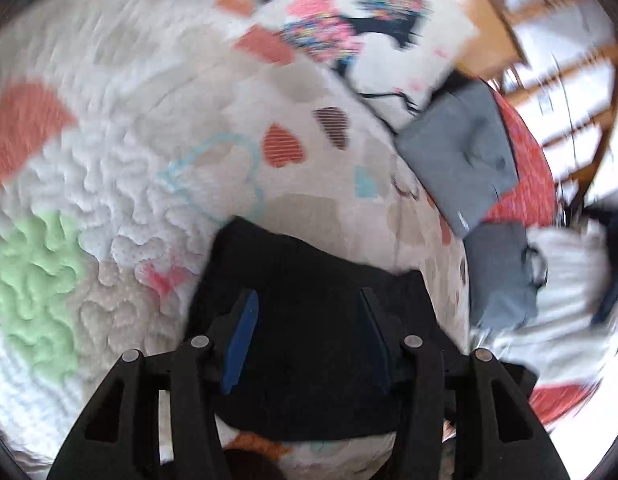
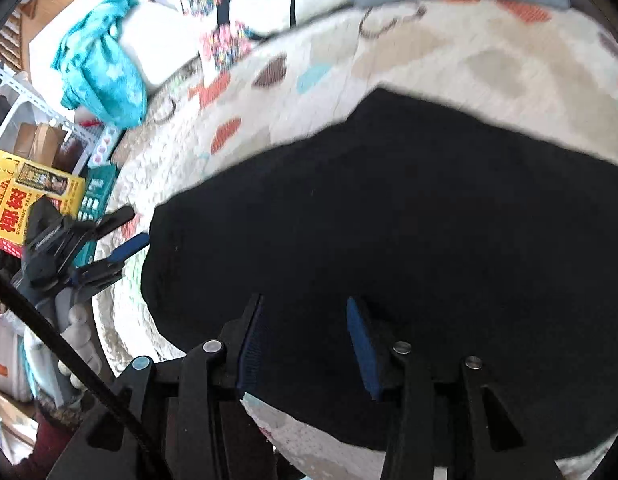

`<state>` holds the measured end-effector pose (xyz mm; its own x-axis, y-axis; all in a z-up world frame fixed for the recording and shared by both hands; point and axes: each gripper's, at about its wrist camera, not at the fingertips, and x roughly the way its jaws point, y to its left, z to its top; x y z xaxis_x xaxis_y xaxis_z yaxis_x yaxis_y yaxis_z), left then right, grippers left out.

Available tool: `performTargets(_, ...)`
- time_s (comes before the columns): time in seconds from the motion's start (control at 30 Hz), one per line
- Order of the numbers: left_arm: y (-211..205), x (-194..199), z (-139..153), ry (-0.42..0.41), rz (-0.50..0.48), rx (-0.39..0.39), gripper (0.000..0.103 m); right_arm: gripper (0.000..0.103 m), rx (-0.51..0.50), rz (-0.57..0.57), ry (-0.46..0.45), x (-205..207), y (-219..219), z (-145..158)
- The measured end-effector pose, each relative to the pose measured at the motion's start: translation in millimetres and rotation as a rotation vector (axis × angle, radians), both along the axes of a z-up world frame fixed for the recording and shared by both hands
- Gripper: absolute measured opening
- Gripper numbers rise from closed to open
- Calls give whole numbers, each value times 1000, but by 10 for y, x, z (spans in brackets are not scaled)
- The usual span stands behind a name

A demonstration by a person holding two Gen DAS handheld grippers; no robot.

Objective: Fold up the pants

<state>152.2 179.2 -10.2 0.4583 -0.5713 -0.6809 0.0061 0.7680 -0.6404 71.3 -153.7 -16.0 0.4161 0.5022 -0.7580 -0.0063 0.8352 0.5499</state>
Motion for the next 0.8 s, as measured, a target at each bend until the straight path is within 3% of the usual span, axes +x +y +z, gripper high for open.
performTargets(0.13, -404, -252, 330, -97, -138, 141, 49, 48, 55, -119, -25, -462, -473, 78)
performTargets(0.23, -1008, -416, 442, -133, -297, 223, 49, 48, 64, -245, -38, -920, -1000, 78)
performTargets(0.4, -1993, -529, 519, -148, -489, 237, 49, 53, 55, -447, -68, -1636, -1902, 105)
performTargets(0.5, -2718, -562, 537, -151, -596, 231, 49, 54, 61, -517, -69, -1866, -2240, 48)
performTargets(0.6, -3379, -545, 471, -148, -678, 241, 50, 55, 92, -540, -78, -1942, -2427, -9)
performTargets(0.73, -4202, -525, 270, -81, -770, 244, 50, 55, 123, -540, -65, -1921, -2547, -131)
performTargets(0.8, -4579, -498, 151, -63, -801, 284, 50, 55, 128, -540, -56, -1841, -2519, -195)
